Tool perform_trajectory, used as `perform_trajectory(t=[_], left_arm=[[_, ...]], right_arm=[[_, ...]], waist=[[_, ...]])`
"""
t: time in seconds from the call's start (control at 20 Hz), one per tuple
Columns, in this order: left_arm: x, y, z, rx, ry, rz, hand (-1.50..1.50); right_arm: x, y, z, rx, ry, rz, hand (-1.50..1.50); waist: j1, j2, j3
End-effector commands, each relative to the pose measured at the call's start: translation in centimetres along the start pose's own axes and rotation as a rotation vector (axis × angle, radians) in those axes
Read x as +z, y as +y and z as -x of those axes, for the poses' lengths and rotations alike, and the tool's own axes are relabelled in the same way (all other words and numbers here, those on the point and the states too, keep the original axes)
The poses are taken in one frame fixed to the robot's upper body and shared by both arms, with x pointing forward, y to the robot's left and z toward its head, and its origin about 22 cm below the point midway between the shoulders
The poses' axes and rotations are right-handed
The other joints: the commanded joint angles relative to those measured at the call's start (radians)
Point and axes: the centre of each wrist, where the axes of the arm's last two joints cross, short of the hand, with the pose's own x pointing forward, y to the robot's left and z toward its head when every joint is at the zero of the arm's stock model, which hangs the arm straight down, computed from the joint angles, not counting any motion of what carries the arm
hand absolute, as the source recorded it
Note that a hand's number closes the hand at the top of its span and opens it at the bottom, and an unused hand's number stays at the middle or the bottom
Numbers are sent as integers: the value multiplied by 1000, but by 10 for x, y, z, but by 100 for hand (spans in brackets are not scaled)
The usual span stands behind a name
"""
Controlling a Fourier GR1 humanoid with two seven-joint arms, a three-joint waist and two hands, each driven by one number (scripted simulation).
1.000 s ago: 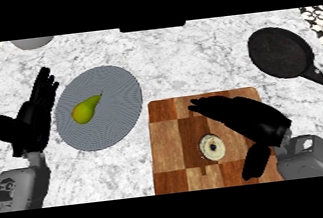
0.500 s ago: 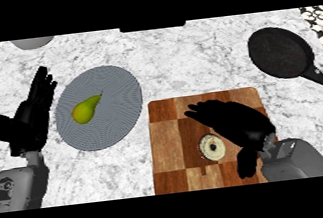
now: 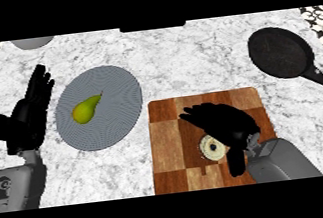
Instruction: Pick the cupcake from the cutting board and place it in the pan
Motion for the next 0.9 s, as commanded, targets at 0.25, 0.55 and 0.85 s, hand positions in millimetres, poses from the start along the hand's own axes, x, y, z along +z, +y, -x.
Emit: perform_trajectory(t=[0.25,0.55,0.85], left_arm=[[2,-7,3,9,3,2,0],[4,-9,-1,1,7,6,0],[-1,-1,-6,-4,13,-5,0]], right_arm=[[-16,41,-4,39,33,-60,-150],[-43,46,6,42,37,-95,-150],[-31,47,0,109,-117,-73,150]], waist=[[-2,0,0],[2,0,0],[-1,-1,0]])
